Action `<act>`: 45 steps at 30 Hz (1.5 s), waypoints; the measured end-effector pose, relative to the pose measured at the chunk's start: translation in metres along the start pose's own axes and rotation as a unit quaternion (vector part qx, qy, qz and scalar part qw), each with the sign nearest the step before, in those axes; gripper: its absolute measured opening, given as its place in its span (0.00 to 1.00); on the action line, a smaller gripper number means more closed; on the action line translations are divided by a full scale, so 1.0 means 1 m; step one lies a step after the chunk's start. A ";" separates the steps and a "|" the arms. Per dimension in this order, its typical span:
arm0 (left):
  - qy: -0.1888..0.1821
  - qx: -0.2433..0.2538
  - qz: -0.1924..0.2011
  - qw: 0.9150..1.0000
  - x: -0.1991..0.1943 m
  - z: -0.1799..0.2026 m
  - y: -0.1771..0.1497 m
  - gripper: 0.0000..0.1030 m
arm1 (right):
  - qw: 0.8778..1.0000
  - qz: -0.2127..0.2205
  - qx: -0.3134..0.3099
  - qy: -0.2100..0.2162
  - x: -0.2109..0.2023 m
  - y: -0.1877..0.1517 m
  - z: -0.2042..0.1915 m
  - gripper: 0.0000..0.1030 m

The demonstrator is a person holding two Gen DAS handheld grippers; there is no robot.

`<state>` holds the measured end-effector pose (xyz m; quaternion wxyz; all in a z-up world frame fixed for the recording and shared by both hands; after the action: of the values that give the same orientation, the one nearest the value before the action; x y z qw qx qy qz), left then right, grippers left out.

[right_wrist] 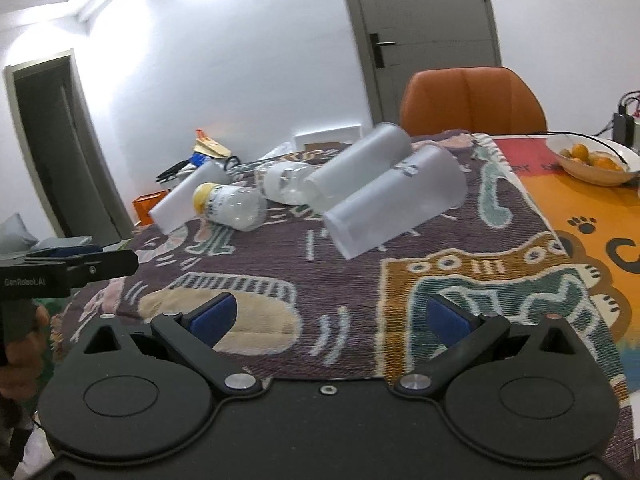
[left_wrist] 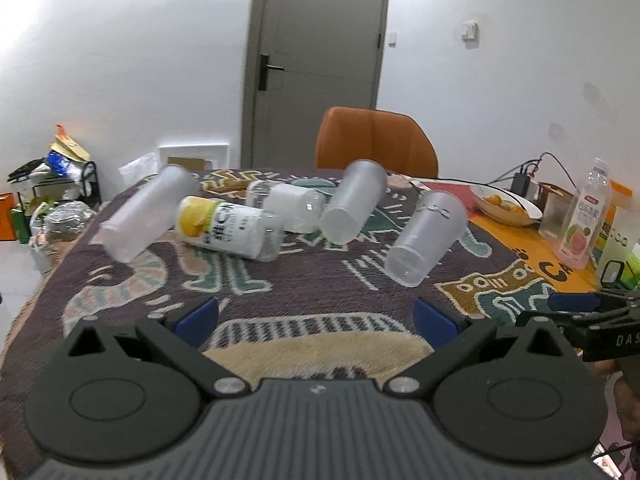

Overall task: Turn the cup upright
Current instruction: 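Move the left gripper toward the frosted cup lying on its side, then close the left gripper around the frosted cup's body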

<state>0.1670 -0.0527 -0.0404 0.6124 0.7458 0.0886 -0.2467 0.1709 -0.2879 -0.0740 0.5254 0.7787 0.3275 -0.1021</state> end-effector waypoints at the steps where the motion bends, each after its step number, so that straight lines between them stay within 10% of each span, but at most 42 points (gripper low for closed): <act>1: -0.003 0.003 -0.002 1.000 0.005 0.003 0.003 1.00 | 1.000 0.000 0.001 -0.003 0.001 0.001 0.003 1.00; 45: -0.143 0.136 -0.124 0.972 0.221 0.122 0.096 0.90 | 0.990 -0.006 0.139 -0.026 0.061 0.074 0.142 1.00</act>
<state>0.3677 -0.2293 -0.0774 0.4761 0.7620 0.0576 -0.4351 0.2894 -0.4057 -0.1101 0.4201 0.8391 0.3009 -0.1697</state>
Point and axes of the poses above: each gripper's, at about its wrist camera, not at the fingertips, and x roughly the way its jaws point, z to its right, y to its top, the point moved 7 cm from there along x, roughly the way its jaws point, and after that the axes turned 14 degrees about x, right-handed, at the moved point
